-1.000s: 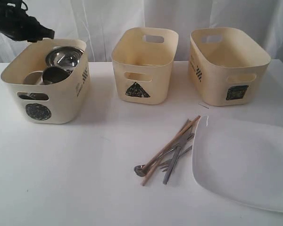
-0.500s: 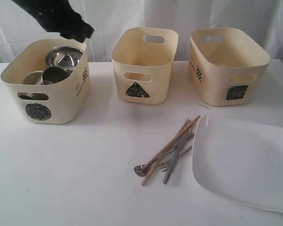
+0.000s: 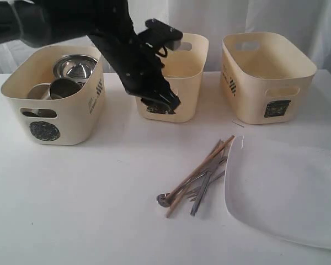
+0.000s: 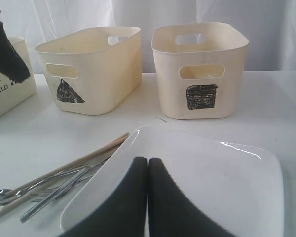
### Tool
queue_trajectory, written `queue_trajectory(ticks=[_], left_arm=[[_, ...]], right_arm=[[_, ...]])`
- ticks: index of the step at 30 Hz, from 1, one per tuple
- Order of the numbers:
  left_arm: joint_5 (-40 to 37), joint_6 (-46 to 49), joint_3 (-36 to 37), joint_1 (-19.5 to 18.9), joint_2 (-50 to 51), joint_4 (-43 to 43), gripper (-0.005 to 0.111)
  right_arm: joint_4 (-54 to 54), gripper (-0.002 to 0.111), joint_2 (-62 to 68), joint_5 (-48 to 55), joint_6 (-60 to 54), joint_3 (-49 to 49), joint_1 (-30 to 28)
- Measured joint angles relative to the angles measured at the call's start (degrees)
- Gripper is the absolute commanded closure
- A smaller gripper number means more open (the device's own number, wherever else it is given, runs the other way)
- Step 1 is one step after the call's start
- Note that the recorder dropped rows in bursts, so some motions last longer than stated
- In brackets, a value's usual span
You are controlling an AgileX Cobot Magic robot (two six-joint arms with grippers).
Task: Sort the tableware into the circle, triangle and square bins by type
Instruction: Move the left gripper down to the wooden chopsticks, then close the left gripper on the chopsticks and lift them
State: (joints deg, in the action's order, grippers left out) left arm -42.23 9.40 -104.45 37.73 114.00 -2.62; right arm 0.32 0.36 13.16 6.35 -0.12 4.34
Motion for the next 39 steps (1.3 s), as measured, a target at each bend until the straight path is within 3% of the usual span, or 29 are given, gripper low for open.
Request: queue_trajectory(ticks=[13,29,39], left_arm=[[-3.34,0.72,0.0,3.98,5.74,-2.71,0.065],[3.27,5.91,0.0,7.38,10.13,-10.19,0.065],[5.64,7.79,0.0,7.62,11.74,-11.4,0.065]], right_arm=[[0.0,0.108,0.0,0.0,0.0,0.0,0.0],[0.0,0.108,0.0,0.0,0.0,0.0,0.0],[0.0,0.108,0.0,0.0,0.0,0.0,0.0]])
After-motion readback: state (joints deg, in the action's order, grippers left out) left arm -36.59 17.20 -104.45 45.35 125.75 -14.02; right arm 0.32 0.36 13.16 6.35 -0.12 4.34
